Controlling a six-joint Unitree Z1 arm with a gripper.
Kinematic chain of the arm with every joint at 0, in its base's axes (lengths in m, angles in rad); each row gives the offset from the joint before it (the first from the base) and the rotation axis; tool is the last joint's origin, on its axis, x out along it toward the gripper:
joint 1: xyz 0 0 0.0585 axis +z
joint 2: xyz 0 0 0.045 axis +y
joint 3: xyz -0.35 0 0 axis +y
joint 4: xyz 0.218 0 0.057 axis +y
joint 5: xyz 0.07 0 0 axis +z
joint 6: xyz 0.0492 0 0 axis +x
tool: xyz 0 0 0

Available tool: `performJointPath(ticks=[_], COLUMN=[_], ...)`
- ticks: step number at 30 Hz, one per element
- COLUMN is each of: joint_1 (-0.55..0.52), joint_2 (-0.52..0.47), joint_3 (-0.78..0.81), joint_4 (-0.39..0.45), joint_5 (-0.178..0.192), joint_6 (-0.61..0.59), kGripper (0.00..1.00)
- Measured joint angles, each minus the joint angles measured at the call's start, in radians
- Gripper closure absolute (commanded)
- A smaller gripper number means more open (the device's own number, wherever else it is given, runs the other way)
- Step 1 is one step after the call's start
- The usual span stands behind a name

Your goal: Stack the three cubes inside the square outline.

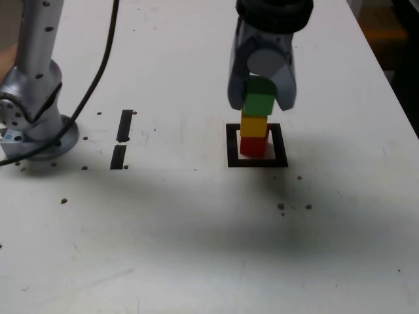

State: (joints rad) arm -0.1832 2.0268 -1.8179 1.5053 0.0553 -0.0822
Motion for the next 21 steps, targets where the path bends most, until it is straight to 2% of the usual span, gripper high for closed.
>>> performJointPath(ticks=[15,21], joint_1=[0.023,0.026], joint_2=[0.003,0.003], joint_3=[0.047,0.052], joint_4=[-0.046,-0.053], joint_5=[0.008,0.008], joint_6=[-0.001,0.001], kGripper=[0.73,0.69])
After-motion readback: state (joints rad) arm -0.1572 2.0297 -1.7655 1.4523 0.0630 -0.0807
